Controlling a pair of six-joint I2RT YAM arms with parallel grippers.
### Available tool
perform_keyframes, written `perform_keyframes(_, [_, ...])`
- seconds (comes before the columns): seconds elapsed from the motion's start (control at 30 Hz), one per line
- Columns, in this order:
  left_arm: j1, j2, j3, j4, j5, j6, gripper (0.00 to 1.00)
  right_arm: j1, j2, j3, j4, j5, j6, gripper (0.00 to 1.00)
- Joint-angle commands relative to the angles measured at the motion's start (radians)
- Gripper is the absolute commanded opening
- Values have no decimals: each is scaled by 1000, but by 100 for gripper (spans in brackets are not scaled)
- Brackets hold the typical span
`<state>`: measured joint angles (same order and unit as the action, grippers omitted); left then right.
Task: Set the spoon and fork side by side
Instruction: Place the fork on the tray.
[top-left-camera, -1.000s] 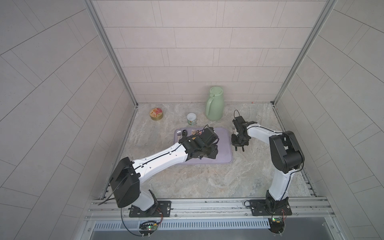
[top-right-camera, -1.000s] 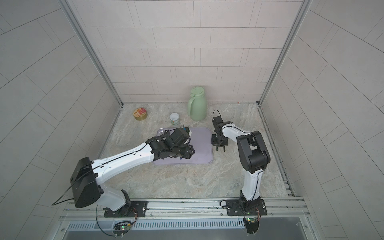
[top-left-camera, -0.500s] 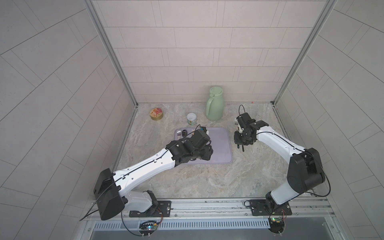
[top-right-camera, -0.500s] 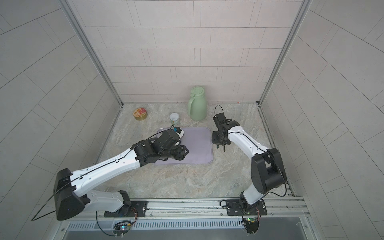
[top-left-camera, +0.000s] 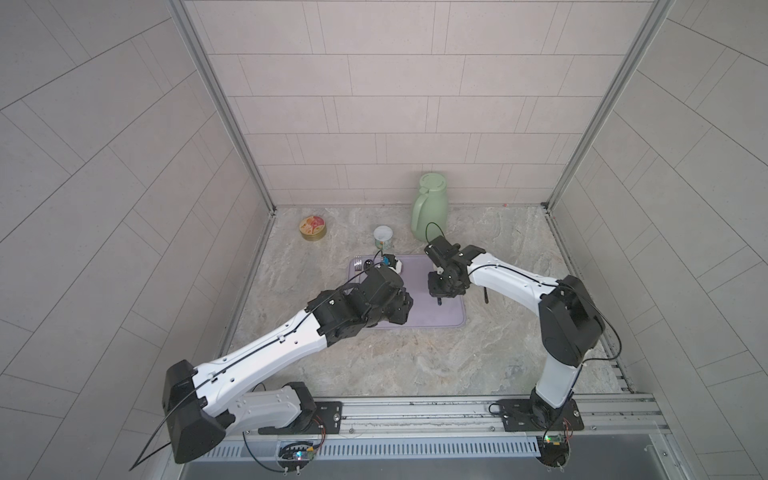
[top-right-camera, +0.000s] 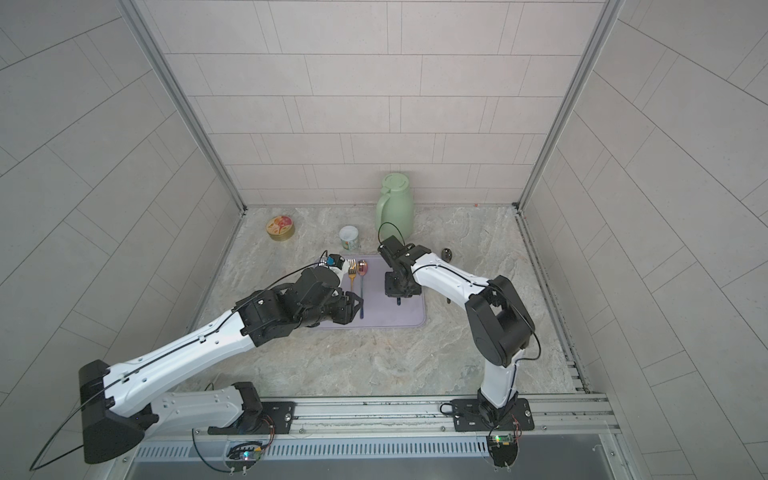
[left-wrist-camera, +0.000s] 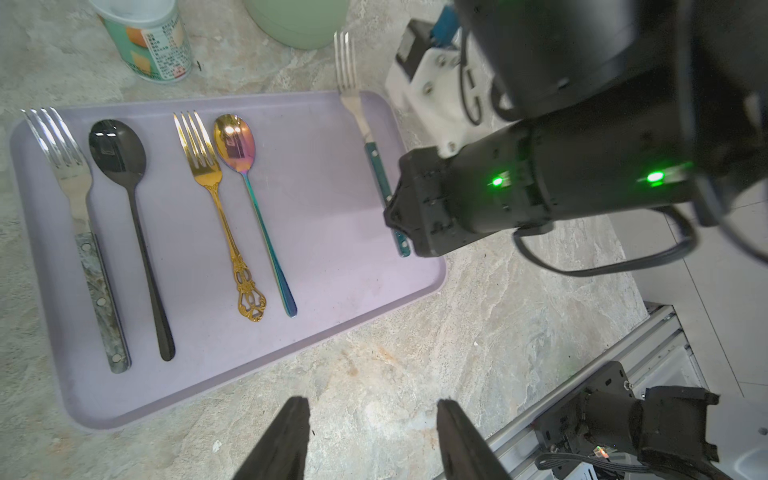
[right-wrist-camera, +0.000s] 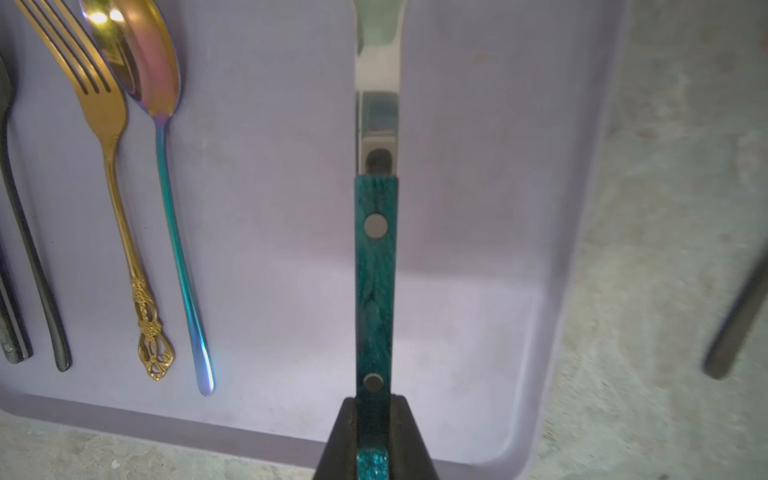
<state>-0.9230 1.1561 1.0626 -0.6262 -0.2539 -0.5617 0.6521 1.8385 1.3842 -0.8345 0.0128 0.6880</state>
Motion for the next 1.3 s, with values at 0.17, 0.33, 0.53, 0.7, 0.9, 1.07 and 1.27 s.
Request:
perform_keyframes(0.17, [4, -13, -19, -30, -16, 3, 52, 66, 111, 85, 34, 24, 71, 0])
perform_keyframes(0.33, [5, -10, -14, -28, -14, 7, 52, 73, 142, 90, 40, 29, 82, 0])
perform_keyframes(0.53, [5, -4, -17, -27, -11, 8, 52, 76, 158, 84, 43, 30, 83, 0])
perform_keyframes(0.7, [5, -3, -14, -25, -9, 8, 52, 83, 159, 82, 47, 28, 87, 0])
perform_keyframes(0.9, [4, 1, -12, -22, -7, 11, 52, 89, 143, 73, 43, 31, 95, 4])
perform_keyframes(1.07, [6, 9, -9, -21, 2, 11, 52, 89, 148, 73, 39, 39, 91, 8])
perform_keyframes(1.27, [4, 27, -5, -26, -1, 13, 52, 89, 96, 82, 14, 47, 81, 29])
